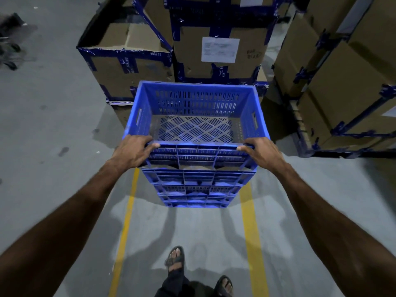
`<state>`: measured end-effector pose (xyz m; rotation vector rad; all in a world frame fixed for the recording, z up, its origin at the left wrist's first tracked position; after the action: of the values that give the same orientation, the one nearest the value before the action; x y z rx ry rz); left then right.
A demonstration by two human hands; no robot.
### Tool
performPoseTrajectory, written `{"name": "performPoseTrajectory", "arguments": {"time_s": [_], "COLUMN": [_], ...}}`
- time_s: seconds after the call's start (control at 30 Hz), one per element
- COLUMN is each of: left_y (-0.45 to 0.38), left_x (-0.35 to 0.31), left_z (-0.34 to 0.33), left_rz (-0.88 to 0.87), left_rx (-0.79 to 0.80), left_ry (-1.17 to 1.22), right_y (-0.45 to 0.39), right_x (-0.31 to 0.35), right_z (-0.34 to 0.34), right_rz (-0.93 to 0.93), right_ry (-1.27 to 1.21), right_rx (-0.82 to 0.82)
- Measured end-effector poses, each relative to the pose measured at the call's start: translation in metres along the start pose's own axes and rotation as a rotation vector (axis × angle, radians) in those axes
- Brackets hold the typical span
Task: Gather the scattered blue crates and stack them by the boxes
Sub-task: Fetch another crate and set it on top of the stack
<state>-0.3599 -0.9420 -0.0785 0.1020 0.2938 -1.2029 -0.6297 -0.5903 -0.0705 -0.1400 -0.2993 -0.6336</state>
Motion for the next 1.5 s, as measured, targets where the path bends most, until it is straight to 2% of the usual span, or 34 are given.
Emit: {"name": "performPoseTrajectory", "arguments": {"time_s": [0.33,0.5,0.77,1.0,1.5], "left_y": [-0.004,-0.001,-0.004,0.001,0.003], "left_x": [-0.021,-0.012,-0.006,-0.013,-0.019], "left_z": [-0.005,-0.006,-0.005,-0.009,-0.011], "left_rz": [-0.012,0.023,0.03,0.063,0.062], "left_rx": [0.03,0.049,0.064,0.002,-0.017], "left_ry": [0.102,0.129,0.137,0.135,0.167], "right_y": [0.005,0.005,0.002,-0.001,-0.002], "right_x": [-0.014,-0.008,-0.004,-0.013,-0.015], "right_z": [0.003,0.0,0.0,0.001,0.002], "right_rz": [-0.034,-0.037,-0.041,-0.009,-0.013], "right_ry": [-0.02,0.007,-0.031,-0.093,-0.165], "right_rx": [0.03,-0.007,0.033,0.068,0.061]}}
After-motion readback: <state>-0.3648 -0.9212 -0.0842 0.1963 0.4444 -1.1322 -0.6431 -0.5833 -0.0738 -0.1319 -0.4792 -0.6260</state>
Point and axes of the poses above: each hand's wrist, its own y-axis away from the middle knuckle, its own z-axis out of the back of the hand, x = y × z, the point moved 1 cm from there along -y, towards the middle knuckle, and after that the axes turned 6 degrees about y, right-handed, at the moved point
